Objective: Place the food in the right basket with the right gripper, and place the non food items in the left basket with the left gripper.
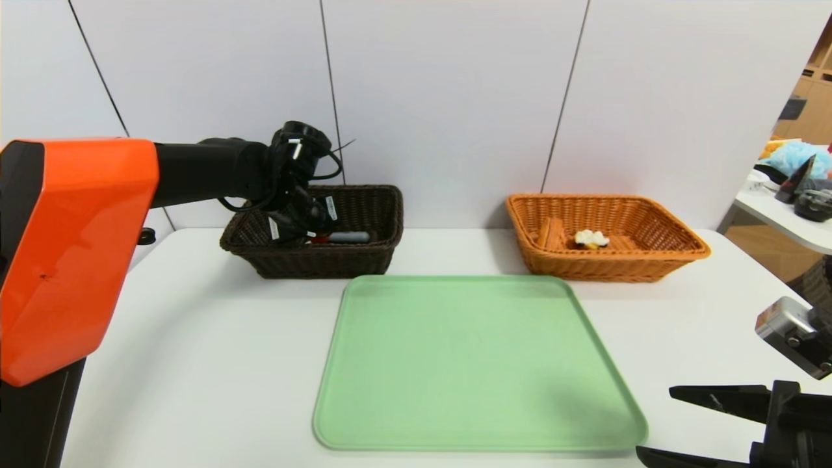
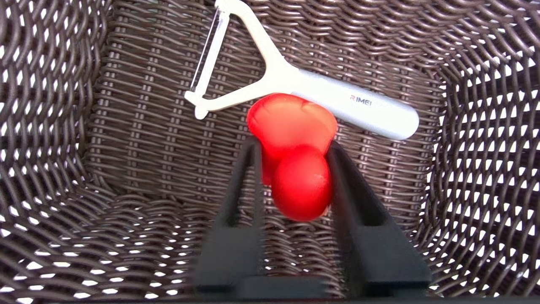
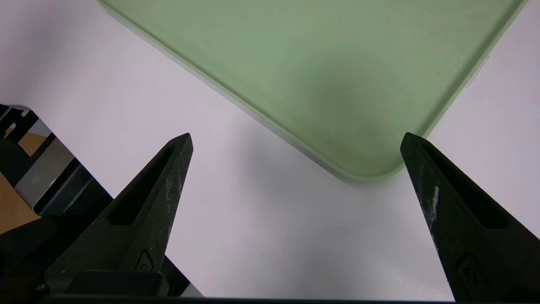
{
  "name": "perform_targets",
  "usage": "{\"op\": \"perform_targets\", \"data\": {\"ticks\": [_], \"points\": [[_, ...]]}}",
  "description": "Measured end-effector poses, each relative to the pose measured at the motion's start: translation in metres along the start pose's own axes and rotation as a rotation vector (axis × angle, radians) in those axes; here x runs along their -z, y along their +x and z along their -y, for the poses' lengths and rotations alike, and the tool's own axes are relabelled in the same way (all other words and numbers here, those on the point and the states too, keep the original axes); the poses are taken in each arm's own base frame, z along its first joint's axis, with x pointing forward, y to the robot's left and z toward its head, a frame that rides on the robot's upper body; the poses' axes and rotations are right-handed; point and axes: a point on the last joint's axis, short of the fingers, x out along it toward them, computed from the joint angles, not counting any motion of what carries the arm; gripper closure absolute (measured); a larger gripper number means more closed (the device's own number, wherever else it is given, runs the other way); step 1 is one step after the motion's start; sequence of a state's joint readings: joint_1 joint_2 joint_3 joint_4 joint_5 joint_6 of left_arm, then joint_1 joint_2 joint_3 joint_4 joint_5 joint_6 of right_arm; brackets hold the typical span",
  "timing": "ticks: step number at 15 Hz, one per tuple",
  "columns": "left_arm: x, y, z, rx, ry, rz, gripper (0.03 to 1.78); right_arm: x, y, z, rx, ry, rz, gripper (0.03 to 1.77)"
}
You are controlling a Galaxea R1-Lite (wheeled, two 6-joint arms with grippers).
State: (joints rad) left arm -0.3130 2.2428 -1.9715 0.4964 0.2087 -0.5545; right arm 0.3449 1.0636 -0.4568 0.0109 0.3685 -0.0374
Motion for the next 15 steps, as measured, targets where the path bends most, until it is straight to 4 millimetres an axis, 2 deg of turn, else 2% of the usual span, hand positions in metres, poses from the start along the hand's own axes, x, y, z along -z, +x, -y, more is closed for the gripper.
{"op": "perform_targets", "data": {"ticks": [4,8,12,15], "points": [[-0.003,-0.005,0.002,0.014,-0.001,0.019,0.74,0.000,0.000,0.000,0.000,0.000,0.002,0.10],[-0.010,-0.023,0.003,0.037,-0.008,0.051,0.48,0.000,0.000,0.000,0.000,-0.002,0.004,0.10],[-0.019,-0.067,0.005,0.070,-0.013,0.082,0.33,-0.001,-0.001,0.000,0.002,-0.004,0.009,0.10],[-0.013,-0.110,0.001,0.054,-0.030,0.026,0.26,-0.003,-0.004,-0.001,0.003,-0.009,0.024,0.10]]}}
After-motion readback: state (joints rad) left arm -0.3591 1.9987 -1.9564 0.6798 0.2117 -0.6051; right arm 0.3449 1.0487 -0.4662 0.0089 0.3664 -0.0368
